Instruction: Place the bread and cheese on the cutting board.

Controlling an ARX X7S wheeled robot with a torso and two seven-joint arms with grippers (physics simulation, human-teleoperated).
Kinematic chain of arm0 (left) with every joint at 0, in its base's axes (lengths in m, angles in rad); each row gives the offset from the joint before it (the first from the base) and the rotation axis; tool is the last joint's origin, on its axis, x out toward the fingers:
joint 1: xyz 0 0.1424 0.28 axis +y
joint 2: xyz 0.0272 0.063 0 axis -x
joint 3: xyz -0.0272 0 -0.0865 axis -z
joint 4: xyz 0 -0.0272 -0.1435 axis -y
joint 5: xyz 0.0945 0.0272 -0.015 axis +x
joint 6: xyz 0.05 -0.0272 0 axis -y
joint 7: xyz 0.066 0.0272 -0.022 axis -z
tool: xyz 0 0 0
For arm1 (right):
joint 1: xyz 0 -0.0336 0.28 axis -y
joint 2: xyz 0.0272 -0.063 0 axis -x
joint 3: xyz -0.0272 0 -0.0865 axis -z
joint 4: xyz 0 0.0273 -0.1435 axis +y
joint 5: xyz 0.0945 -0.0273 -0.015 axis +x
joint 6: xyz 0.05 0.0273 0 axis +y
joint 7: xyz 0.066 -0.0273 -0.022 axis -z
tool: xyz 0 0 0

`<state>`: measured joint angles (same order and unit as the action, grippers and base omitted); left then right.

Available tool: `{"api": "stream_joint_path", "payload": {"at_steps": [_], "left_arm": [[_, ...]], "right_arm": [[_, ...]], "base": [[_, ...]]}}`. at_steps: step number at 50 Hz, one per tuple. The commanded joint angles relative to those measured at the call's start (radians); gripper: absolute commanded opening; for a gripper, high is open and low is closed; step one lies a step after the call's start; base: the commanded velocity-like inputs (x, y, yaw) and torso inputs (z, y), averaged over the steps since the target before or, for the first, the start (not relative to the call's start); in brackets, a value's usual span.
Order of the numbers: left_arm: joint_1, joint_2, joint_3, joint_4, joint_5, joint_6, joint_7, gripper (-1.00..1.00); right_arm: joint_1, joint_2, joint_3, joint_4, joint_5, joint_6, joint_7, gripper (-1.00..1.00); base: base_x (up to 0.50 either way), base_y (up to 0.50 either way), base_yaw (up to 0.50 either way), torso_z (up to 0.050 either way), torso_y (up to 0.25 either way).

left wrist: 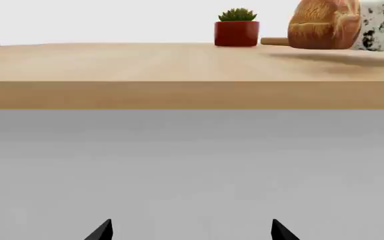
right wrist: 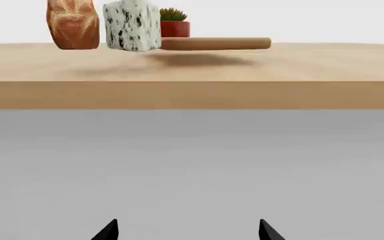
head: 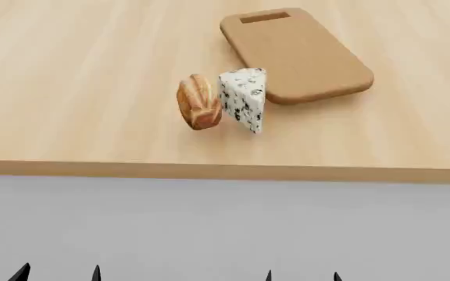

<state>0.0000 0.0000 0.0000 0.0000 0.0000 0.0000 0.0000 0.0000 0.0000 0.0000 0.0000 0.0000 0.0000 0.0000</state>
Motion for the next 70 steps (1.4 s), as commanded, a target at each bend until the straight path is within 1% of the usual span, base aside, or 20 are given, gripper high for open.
{"api": "stream_joint_path", "payload": {"at_steps": [1,9,17,18,21,41,43,63,68,70], "left_arm": [[-0.001,-0.012,0.013,-0.003,-0.012,0.002,-0.013,1.0],[-0.001,-0.04,0.048,0.007,-0.031,-0.011,-0.05,1.0],[-0.006,-0.055,0.064,0.003,-0.058,-0.018,-0.061,1.0],[0.001,-0.056,0.062,0.009,-0.067,0.007,-0.059,1.0],[0.003,-0.061,0.067,0.012,-0.076,0.013,-0.06,1.0],[-0.001,-0.087,0.099,-0.002,-0.095,0.029,-0.086,1.0],[0.003,-0.089,0.102,0.012,-0.097,0.019,-0.09,1.0],[0.002,-0.113,0.13,0.029,-0.114,0.005,-0.116,1.0],[0.002,-0.119,0.141,0.024,-0.111,0.014,-0.118,1.0],[-0.01,-0.111,0.124,-0.01,-0.136,0.021,-0.125,1.0]], "right_arm": [[-0.002,0.016,-0.019,-0.005,0.016,0.003,0.02,1.0],[0.003,0.04,-0.048,0.005,0.043,0.001,0.05,1.0],[0.005,0.056,-0.066,0.005,0.058,0.006,0.069,1.0],[0.007,0.056,-0.064,0.007,0.059,0.014,0.077,1.0],[0.007,0.06,-0.069,0.004,0.064,0.018,0.083,1.0],[0.014,0.083,-0.096,0.028,0.09,0.008,0.112,1.0],[0.009,0.086,-0.099,0.003,0.093,0.028,0.117,1.0],[0.014,0.107,-0.123,0.012,0.114,0.026,0.142,1.0],[0.013,0.111,-0.128,0.008,0.12,0.028,0.149,1.0],[0.014,0.112,-0.129,0.011,0.122,0.024,0.151,1.0]], "base": [[0.0,0.0,0.0,0.0,0.0],[0.0,0.0,0.0,0.0,0.0],[0.0,0.0,0.0,0.0,0.0],[0.0,0.0,0.0,0.0,0.0],[0.0,0.0,0.0,0.0,0.0],[0.0,0.0,0.0,0.05,0.0],[0.0,0.0,0.0,0.05,0.0],[0.0,0.0,0.0,0.05,0.0],[0.0,0.0,0.0,0.05,0.0],[0.0,0.0,0.0,0.025,0.0]]}}
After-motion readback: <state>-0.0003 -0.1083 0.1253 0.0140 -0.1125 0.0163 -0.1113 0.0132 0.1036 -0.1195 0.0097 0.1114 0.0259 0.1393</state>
